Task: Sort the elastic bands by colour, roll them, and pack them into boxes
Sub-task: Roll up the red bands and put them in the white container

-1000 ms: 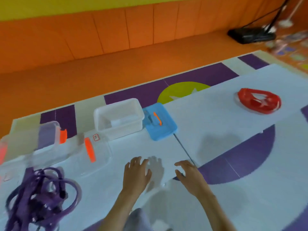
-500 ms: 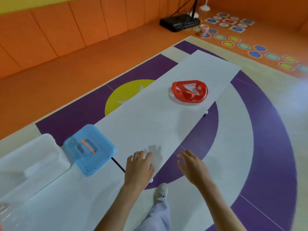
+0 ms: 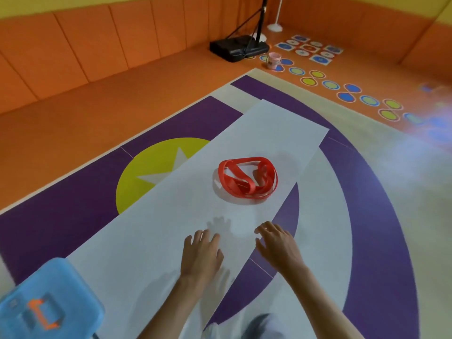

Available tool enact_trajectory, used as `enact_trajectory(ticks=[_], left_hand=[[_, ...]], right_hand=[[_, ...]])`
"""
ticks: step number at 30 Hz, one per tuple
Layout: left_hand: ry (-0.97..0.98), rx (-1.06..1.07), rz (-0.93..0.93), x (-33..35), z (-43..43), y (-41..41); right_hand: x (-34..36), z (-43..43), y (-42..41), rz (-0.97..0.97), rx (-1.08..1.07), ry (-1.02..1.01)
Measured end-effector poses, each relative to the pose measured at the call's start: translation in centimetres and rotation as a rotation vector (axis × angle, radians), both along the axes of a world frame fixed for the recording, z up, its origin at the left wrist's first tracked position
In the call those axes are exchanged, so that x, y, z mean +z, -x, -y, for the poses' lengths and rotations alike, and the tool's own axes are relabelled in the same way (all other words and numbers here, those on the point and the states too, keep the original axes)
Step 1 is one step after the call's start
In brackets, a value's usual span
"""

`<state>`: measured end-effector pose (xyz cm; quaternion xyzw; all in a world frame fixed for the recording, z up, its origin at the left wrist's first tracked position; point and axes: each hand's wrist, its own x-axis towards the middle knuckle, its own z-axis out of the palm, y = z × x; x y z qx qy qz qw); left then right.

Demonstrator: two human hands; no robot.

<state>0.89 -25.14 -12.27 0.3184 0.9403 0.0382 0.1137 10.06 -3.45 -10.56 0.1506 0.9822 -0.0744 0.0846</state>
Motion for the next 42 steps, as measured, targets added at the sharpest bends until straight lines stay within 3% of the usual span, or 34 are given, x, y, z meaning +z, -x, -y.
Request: enact_trajectory(ticks=[9,15,21,27,30,34,42], left_hand=[[0.055,0.130,0.079,-1.2,-10.1,8.9],[0.069,0.354,0.272,-2.9,-17.8,13.8],[-0.070,0.712,0.469,-4.8,-24.8,18.9],[-0.220,0.897,0.667,-7.9,-27.6,22.2],[-0.383,1.023,0.656,-9.2,-28.6,22.7],[-0.312,1.122,0.560,-10.7,-29.8,22.1],[-0.495,1.176,0.382,-9.1,-29.4,20.7]], right_hand=[[-3.7,-12.7,11.4,0.090,0.105,-0.026],[-6.3,-20.2,18.9,0.140,0.170,-0.012],[-9.2,-26.5,25.4,0.242,0.099,0.075],[-12.0,-29.5,29.6,0.365,0.047,0.263],[-13.0,-29.7,30.2,0.293,0.049,0.285],[-13.7,-28.9,31.0,0.248,0.113,0.278],[-12.9,-28.3,29.7,0.152,0.253,0.300]])
